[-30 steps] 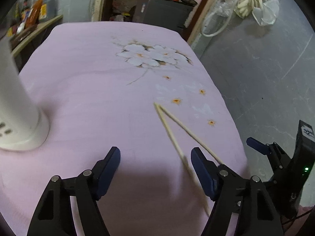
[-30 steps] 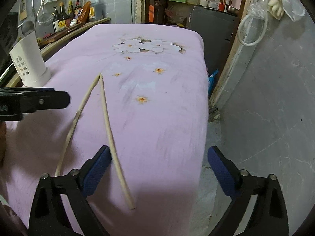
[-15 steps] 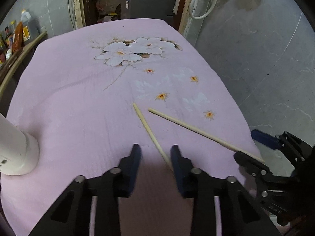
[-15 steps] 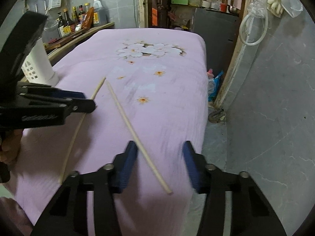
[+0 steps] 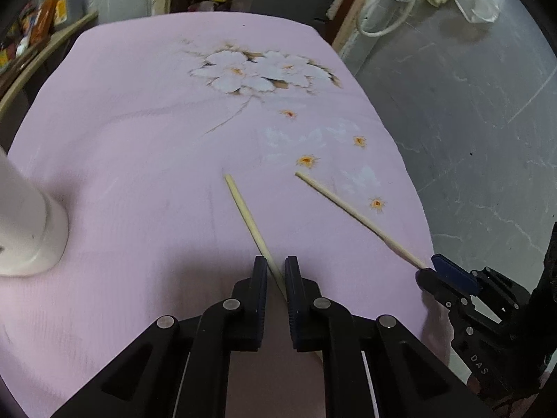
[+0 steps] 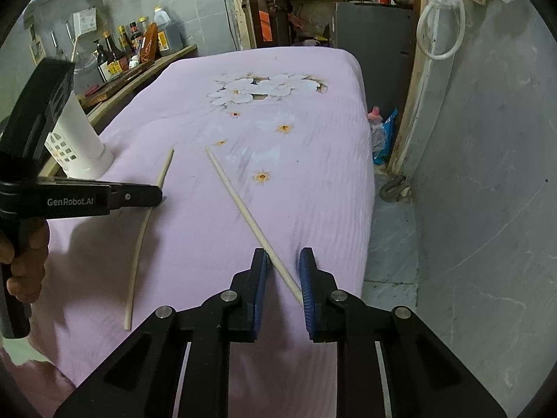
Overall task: Organize utensils
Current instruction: 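Close the left gripper on one chopstick while the right gripper closes on the other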
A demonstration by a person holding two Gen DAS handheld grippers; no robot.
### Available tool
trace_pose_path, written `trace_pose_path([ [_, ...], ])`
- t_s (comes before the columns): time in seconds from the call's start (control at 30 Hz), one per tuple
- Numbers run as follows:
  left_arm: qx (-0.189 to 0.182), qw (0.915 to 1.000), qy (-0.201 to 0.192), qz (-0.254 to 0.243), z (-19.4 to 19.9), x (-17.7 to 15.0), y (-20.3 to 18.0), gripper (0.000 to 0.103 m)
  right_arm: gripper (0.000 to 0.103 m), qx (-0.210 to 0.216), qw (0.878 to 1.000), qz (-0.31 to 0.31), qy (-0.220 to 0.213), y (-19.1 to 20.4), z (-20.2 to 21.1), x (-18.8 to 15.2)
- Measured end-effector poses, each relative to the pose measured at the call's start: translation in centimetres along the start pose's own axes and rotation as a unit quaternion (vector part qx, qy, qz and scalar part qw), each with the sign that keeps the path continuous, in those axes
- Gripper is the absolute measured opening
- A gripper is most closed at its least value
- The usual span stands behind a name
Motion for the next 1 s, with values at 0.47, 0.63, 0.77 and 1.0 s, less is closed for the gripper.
trace_pose_path([
  [0.47,0.006,0.9996,0.0,0.029,0.6,0.2,1.1,0.01,0.019,0.057,0.998,-0.006,0.017,1.6,-1.2,1.6],
  [0.63,0.006,0.9988,0.005,0.049,0.9,0.2,2.5,0.009,0.019,0.078,0.996,0.026,0.031,3.4,-3.1,2.8],
  [0.77,0.004,0.9983,0.007,0.058,1.0,0.3,3.0,0.009,0.019,0.095,0.993,0.063,0.035,5.2,-3.7,3.5],
  [1.0,-0.002,0.9975,0.002,0.07,1.8,-0.3,3.9,0.009,0.019,0.111,0.981,0.147,0.054,7.5,-4.1,4.1],
])
Point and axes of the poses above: each gripper's, at about its wrist camera, not at the fingertips, and z roughly against the way its jaws point, y to its left, x to its top, the point moved 7 cm from there along -z, roughly the way its jaws point, and after that the axes turned 1 degree about x, right-handed, at the moved point
